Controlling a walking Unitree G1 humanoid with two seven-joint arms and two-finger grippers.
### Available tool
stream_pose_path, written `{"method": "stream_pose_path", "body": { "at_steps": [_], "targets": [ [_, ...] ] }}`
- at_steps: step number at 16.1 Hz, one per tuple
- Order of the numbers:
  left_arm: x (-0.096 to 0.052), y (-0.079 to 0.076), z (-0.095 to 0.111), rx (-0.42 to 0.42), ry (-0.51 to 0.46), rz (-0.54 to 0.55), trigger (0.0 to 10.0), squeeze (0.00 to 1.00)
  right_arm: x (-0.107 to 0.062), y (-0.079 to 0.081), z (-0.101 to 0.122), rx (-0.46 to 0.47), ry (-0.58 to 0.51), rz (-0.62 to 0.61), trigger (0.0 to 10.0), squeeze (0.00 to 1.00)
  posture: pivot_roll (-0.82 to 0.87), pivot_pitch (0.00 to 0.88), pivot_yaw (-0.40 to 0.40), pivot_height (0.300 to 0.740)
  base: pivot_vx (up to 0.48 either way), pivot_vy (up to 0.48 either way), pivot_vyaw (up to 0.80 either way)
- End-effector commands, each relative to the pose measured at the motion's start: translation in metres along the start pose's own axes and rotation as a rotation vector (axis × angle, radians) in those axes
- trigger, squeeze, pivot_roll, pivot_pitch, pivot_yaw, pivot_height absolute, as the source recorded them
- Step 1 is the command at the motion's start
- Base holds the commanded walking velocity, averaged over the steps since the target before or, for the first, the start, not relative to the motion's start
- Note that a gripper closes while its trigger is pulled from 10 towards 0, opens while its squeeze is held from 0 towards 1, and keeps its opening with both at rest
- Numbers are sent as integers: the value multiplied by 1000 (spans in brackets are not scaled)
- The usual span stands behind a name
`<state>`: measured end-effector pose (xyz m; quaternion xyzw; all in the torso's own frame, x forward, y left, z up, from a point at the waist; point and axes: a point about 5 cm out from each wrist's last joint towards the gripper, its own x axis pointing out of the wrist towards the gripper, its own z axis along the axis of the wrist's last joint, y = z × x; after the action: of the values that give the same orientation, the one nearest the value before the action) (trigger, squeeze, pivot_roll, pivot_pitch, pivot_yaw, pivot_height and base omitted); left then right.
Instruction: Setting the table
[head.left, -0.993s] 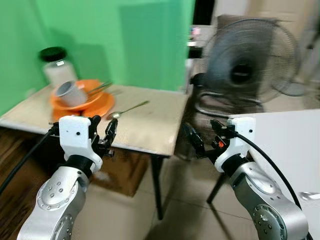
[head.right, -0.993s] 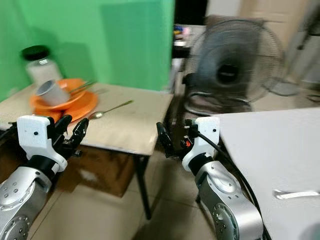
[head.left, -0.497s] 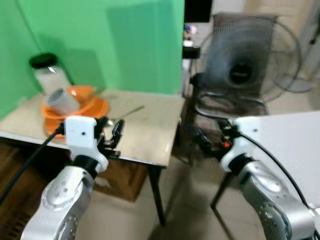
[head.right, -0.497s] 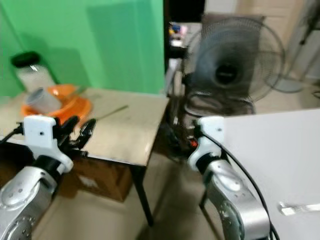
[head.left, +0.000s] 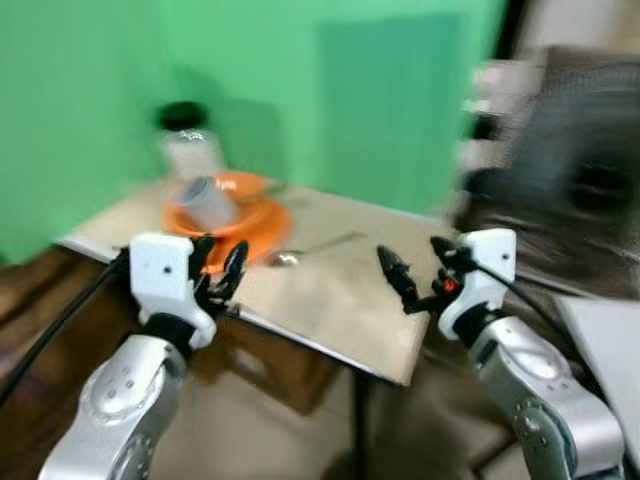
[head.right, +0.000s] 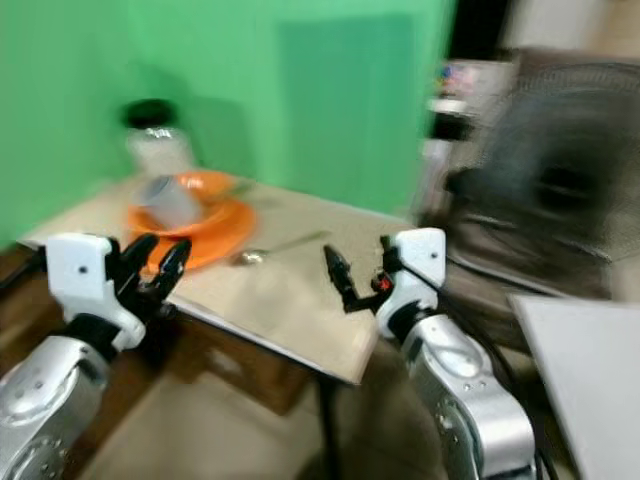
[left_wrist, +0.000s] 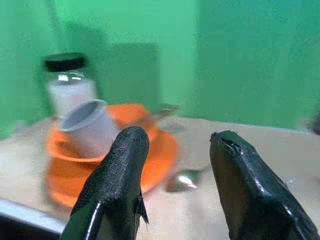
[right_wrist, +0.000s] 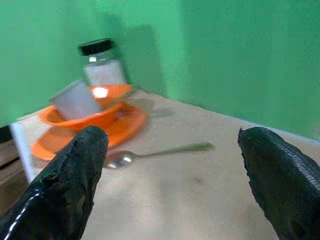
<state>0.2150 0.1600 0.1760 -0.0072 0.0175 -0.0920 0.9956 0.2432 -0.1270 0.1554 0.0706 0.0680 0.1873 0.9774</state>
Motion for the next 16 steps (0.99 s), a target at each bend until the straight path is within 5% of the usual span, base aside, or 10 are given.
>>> {"method": "stream_pose_path", "body": {
  "at_steps": [1, 8, 16],
  "targets": [
    [0, 3, 2, 17, 1, 8, 10000, 0, 3, 5, 4, -3, -22, 29, 10000, 0, 1, 0, 46, 740, 326, 0, 0],
    [-1, 1, -1, 26, 14, 1, 10000, 0, 4, -1, 6, -9, -20, 22, 10000, 0, 5, 0, 36, 740, 306, 0, 0],
    [-7, -3, -9, 54, 67, -50, 10000, 0, 7, -13, 8, -26, -10, 13, 10000, 0, 8, 0, 18, 740, 0, 0, 0]
  ]
}}
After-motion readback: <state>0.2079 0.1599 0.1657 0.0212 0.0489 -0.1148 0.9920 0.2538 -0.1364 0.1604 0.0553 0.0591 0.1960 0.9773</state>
